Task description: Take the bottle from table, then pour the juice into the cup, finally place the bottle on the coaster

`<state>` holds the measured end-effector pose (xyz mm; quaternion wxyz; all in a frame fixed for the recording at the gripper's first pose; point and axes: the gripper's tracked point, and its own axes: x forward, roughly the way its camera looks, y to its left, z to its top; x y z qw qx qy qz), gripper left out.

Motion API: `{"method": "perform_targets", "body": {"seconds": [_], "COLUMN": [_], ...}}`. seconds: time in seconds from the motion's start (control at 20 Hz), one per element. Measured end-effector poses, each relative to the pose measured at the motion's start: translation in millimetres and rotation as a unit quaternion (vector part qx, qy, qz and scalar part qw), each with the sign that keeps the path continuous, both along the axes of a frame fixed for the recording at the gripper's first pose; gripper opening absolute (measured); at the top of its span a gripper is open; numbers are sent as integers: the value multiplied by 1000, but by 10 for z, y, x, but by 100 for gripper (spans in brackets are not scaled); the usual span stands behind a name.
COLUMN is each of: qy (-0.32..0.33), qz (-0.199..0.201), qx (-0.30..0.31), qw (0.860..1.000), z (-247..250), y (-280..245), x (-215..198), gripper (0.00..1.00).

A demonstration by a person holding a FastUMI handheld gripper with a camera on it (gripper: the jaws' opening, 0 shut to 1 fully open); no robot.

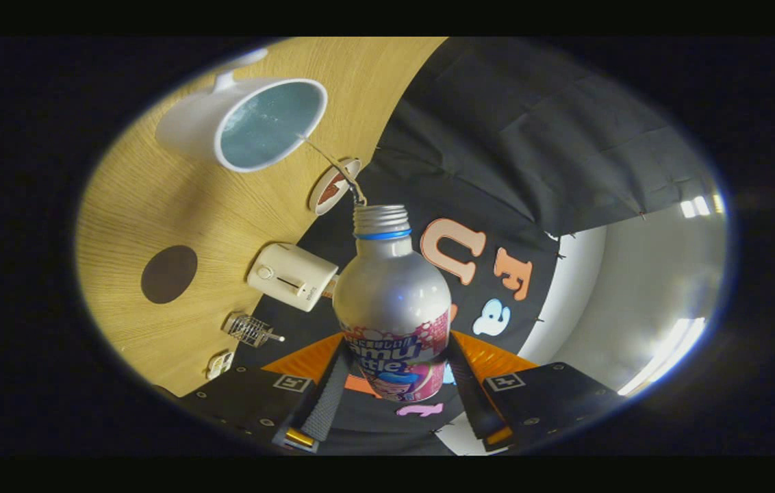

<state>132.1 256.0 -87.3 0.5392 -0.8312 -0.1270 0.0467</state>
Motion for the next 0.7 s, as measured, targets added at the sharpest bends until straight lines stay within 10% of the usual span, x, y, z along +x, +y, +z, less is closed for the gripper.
{"method": "perform_targets", "body": {"seconds": [0.7], "qy": [93], "qz": [-8], "qx": [64], "qw": [994], "z": [-437], "y": [13], "x": [-121], "gripper": [77]}}
